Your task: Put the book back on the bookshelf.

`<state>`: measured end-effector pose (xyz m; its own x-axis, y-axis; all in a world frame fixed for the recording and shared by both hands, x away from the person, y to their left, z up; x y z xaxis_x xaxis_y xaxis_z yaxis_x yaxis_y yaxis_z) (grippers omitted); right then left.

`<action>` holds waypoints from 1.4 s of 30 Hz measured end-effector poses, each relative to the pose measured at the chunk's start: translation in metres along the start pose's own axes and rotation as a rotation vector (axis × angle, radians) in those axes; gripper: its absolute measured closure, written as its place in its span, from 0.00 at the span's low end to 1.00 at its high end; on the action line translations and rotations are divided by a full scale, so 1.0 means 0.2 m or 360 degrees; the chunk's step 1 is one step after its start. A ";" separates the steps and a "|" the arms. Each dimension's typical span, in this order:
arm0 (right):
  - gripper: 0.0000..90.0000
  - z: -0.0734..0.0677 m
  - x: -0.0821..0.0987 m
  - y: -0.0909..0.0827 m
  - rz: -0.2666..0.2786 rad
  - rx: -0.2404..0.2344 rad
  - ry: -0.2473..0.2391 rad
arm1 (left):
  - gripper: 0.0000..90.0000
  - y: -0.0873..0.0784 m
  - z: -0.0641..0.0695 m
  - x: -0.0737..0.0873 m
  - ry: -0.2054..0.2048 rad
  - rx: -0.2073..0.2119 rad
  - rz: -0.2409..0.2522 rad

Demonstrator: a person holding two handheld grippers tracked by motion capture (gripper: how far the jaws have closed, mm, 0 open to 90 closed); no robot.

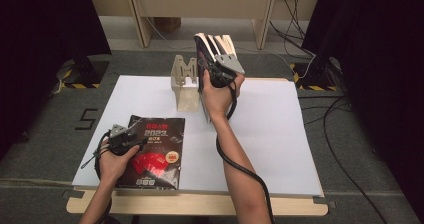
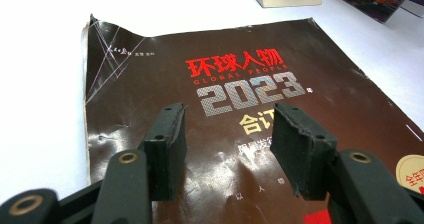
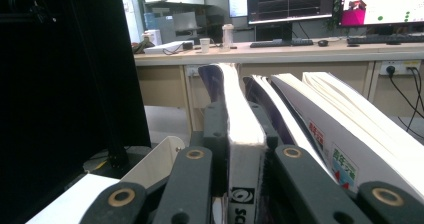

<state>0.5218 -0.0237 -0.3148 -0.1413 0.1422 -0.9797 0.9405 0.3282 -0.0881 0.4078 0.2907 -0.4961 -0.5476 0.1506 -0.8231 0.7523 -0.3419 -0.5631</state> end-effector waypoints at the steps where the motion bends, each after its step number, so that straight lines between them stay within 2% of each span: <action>1: 0.93 0.00 0.00 0.00 0.0002 -0.0002 0.0004 | 0.52 0.00 0.00 0.00 -0.0001 0.0001 0.0002; 19: 0.93 -0.02 0.04 0.08 -0.0016 0.0017 0.0040 | 0.52 0.00 0.00 0.00 0.0004 0.0003 0.0006; 29: 0.93 -0.02 0.04 0.11 0.0002 0.0033 0.0047 | 0.52 0.00 -0.01 0.00 -0.0002 -0.0001 0.0005; 30: 0.93 -0.03 0.05 0.11 0.0003 0.0031 0.0066 | 0.52 0.00 -0.01 0.00 -0.0003 -0.0001 0.0005; 39: 0.93 -0.03 0.06 0.14 0.0019 0.0045 0.0068 | 0.52 0.00 -0.01 0.00 0.0000 0.0001 0.0006; 42: 0.93 -0.03 0.07 0.14 0.0025 0.0046 0.0035 | 0.52 0.00 -0.01 0.01 0.0000 0.0003 0.0005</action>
<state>0.5439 -0.0073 -0.3296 -0.1329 0.1677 -0.9768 0.9511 0.2988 -0.0781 0.4081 0.2922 -0.4976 -0.5452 0.1499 -0.8248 0.7532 -0.3444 -0.5604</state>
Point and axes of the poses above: each handheld gripper's, and its own axes: y roughly forward along the jaws, x roughly out of its underside, z roughly to its right, the point moved 1 cm from there along y, roughly forward along the jaws, and after that the axes turned 5 degrees about y, right-handed, at the moved point
